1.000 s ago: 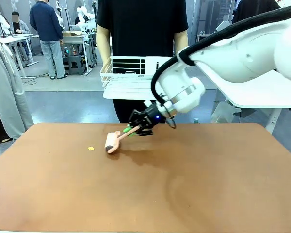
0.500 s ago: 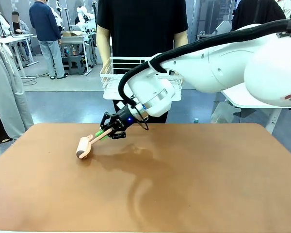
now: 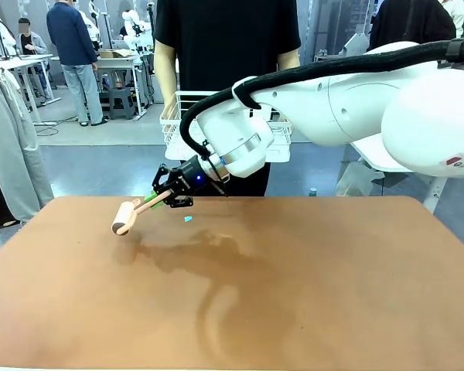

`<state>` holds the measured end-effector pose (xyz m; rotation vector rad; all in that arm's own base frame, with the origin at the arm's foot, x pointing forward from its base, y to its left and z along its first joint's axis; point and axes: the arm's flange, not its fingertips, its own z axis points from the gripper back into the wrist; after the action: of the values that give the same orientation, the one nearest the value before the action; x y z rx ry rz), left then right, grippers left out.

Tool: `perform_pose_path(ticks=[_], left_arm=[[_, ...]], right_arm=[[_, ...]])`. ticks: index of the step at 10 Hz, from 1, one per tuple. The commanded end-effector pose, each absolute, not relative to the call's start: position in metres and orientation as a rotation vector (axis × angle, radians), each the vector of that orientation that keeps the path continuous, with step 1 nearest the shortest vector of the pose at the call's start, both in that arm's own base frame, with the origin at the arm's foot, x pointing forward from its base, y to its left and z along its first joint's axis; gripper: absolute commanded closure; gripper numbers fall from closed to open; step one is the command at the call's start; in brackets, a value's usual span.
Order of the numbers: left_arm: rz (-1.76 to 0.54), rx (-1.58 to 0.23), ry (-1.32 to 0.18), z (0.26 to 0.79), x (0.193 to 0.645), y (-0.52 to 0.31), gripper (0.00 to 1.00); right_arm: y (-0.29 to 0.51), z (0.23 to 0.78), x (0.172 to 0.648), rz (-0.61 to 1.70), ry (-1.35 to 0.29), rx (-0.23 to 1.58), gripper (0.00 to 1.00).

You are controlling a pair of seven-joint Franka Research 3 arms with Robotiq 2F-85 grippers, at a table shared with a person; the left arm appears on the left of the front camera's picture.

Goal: Clean the table.
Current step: Clean the table with the Lint Roller when the human lifts the Dish drying rack.

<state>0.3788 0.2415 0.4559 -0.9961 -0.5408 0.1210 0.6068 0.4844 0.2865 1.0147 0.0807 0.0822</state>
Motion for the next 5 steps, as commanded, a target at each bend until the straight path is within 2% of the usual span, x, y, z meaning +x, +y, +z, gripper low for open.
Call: perform_pose_path(ticks=[1, 5], left_arm=[[0.118, -1.012, -0.553, 0.457, 0.377, 0.243, 0.00], [0.118, -1.012, -0.553, 0.457, 0.377, 0.243, 0.00]], right_arm=[[0.462, 0.314, 0.598, 0.086, 0.063, 1.005, 0.79], [0.347, 0.350, 0.595, 0.134, 0.044, 0.831, 0.79]])
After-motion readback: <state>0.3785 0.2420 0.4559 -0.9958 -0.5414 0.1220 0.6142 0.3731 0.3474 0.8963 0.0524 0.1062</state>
